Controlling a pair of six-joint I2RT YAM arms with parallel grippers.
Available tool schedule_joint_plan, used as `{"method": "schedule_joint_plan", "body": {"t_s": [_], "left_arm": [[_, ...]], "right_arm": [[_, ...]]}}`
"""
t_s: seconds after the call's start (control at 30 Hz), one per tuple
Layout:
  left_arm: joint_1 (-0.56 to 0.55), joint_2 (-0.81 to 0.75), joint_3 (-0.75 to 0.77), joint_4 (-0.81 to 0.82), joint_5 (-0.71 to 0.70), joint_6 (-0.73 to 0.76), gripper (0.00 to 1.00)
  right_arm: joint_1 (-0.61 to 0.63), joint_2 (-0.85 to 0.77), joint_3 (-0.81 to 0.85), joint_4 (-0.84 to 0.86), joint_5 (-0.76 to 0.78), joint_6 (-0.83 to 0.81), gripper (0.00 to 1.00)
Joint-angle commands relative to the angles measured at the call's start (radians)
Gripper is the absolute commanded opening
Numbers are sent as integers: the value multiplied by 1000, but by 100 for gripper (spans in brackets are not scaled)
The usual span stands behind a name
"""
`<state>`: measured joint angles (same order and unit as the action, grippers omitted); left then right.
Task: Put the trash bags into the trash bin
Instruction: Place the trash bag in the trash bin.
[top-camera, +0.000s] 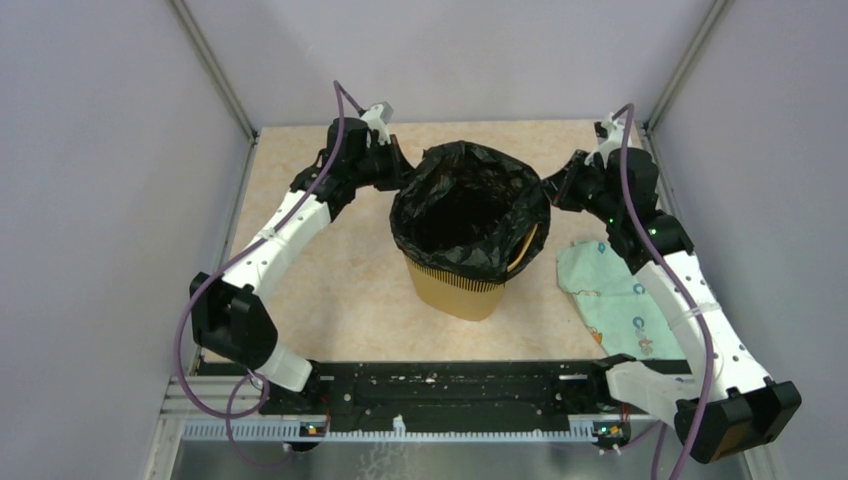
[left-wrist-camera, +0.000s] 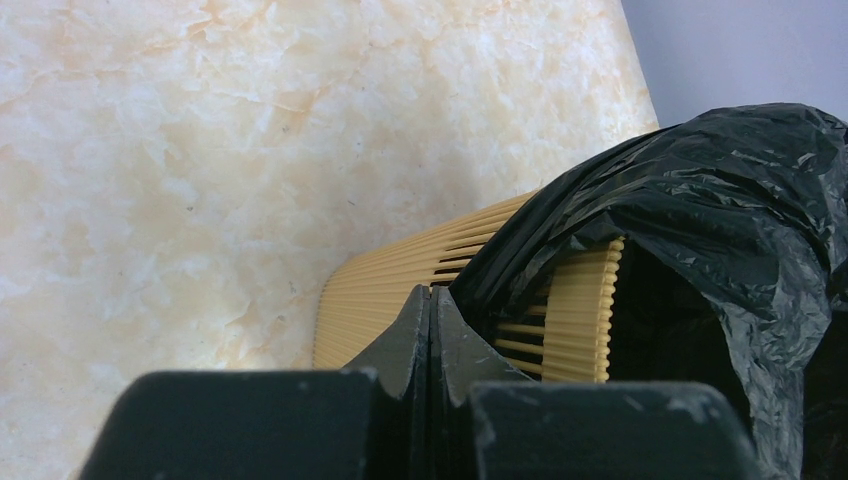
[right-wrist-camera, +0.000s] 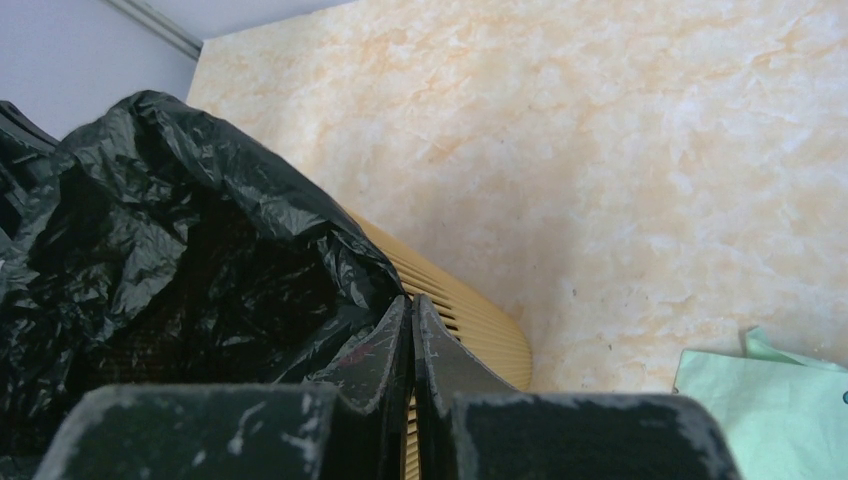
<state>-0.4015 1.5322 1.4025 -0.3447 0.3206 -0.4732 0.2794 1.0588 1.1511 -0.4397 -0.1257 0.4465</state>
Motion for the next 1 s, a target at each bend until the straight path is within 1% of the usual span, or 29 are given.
{"method": "schedule_joint_plan", "body": {"t_s": [0.0,0.23,0.43,0.57,0.67,0.73,0.87,0.93,0.97], "left_arm": [[-16,19,6,6,4,6,0],[-17,14,-22,12,-10,-6,0],[-17,-13,-116,44,-56,-31,0],[-16,-18,-156,54,-68,-33,0],[-16,-20,-174,57,-68,-37,0],[-16,-22,-181,56,-76,-36,0],[-16,-26,-164,49,-81,-31,0],[-15,-22,-144,37,-82,-27,0],[-16,-20,-133,30,-83,-25,0]], "right_arm": [[12,-31,-44,66,-19,24,0],[12,-41,-115,171,-84,68,0],[13,-6,-192,329,-134,101,0],[13,19,-199,362,-127,98,0],[12,38,-179,349,-122,87,0],[12,43,-151,309,-96,76,0],[12,37,-66,142,24,40,0],[12,22,-29,72,59,27,0],[13,15,-11,42,74,22,4]]}}
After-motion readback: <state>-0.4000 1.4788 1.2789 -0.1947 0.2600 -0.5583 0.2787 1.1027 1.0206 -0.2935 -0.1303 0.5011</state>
